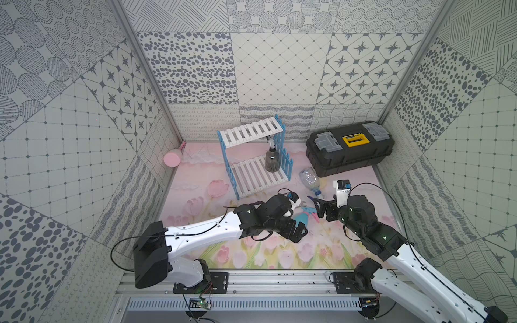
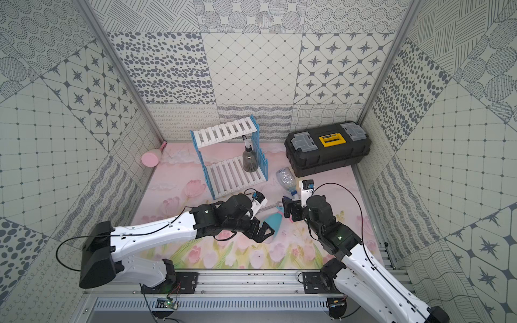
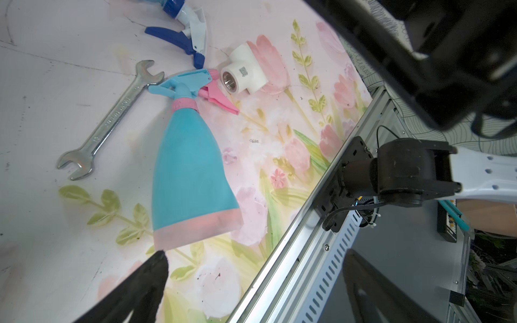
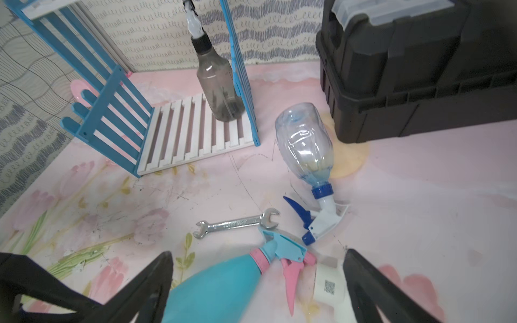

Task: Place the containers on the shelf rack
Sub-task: 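Pick up a container from the center of the board.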

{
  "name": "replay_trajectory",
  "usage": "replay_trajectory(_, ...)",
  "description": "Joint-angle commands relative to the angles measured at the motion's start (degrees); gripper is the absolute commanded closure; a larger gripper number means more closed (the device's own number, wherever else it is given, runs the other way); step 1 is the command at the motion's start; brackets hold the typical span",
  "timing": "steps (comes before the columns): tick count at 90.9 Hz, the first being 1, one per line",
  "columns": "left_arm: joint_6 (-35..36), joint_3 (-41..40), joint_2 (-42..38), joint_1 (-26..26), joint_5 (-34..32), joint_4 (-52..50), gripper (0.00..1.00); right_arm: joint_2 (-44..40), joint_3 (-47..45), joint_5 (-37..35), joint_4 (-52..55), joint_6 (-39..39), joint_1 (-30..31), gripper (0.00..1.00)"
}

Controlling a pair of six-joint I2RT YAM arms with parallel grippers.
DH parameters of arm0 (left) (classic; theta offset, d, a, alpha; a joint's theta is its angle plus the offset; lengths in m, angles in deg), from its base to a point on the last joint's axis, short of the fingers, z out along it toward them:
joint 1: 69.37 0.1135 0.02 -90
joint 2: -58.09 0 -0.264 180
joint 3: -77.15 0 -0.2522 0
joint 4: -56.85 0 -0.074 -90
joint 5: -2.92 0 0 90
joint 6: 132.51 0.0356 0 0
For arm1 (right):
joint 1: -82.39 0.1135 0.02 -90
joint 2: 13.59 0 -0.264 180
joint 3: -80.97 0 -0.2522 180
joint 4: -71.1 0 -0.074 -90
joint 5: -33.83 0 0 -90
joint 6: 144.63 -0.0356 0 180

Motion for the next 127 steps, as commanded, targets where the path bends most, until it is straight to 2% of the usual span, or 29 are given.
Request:
replay_trajectory(1, -3.4, 6.1, 8.2, -1.1, -2.7, -1.9, 0.01, -0.2, -0.6, -3.1, 1.6, -1.5, 0.1, 0.03)
replay_trajectory(20, -2.4, 9.6, 12.9, -1.5, -11.0, -10.7, 0.01, 1.6, -1.4, -2.6, 1.2, -1.1, 0.1, 0.03)
replay_trajectory(51, 1.8, 14.1, 21.5, -1.3, -15.1, -13.8, 0.01, 0.4, -3.9, -3.1, 0.2, -2.0, -0.1, 0.03)
replay_trajectory(62, 2.5, 16.0, 24.5, -1.3, -14.6, -16.1, 0.01, -0.9, -3.8, -3.7, 0.2, -1.7, -0.1, 0.03)
replay_trajectory(104, 4.6, 14.4, 29.0, -1.3, -8.1, -15.8, 0.02, -1.7, -4.0, -3.7, 0.2, -2.8, -0.2, 0.03)
replay_trajectory(127, 5.2, 14.3, 29.7, -1.3, -7.4, -14.9, 0.15, -3.4, -6.1, -4.3, 0.2, -3.4, -0.2, 0.03)
